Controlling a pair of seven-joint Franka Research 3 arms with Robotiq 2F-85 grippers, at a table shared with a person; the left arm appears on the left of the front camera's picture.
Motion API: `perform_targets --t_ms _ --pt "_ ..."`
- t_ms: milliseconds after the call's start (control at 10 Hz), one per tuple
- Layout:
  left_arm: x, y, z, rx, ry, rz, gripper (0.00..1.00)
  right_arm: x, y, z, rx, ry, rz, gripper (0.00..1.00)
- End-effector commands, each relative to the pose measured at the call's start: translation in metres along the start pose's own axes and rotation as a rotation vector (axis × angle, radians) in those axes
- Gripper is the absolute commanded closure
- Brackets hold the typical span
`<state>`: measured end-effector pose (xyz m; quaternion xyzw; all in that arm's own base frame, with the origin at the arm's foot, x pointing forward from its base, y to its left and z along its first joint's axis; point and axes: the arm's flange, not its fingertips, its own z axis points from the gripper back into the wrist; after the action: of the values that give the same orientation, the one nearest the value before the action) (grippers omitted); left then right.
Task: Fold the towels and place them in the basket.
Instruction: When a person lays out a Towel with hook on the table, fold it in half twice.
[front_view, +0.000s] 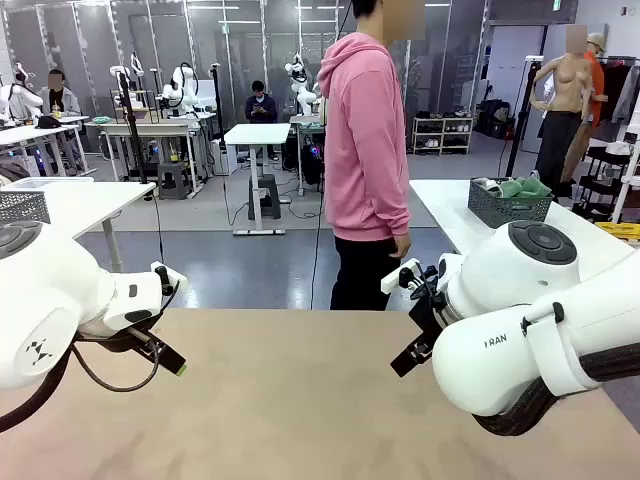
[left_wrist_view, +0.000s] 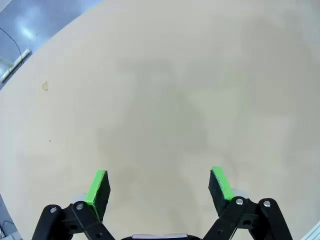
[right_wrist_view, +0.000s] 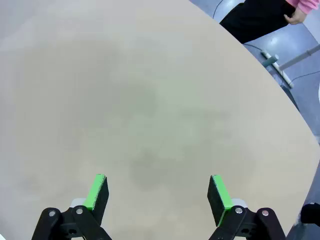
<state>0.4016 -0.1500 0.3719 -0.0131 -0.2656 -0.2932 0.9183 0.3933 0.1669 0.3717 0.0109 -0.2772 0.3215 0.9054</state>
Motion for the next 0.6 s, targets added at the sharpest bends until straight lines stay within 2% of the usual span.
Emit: perform_targets --t_ms 0,500 --pt "0.0001 -0.0002 0.0000 0.000 0.000 0.000 0.00 0.0000 0.0000 0.0000 0.000 0.000 0.000 0.00" --pt "0.0001 -0.0002 0.0000 0.000 0.000 0.000 0.00 0.0000 0.0000 0.0000 0.000 0.000 0.000 0.00"
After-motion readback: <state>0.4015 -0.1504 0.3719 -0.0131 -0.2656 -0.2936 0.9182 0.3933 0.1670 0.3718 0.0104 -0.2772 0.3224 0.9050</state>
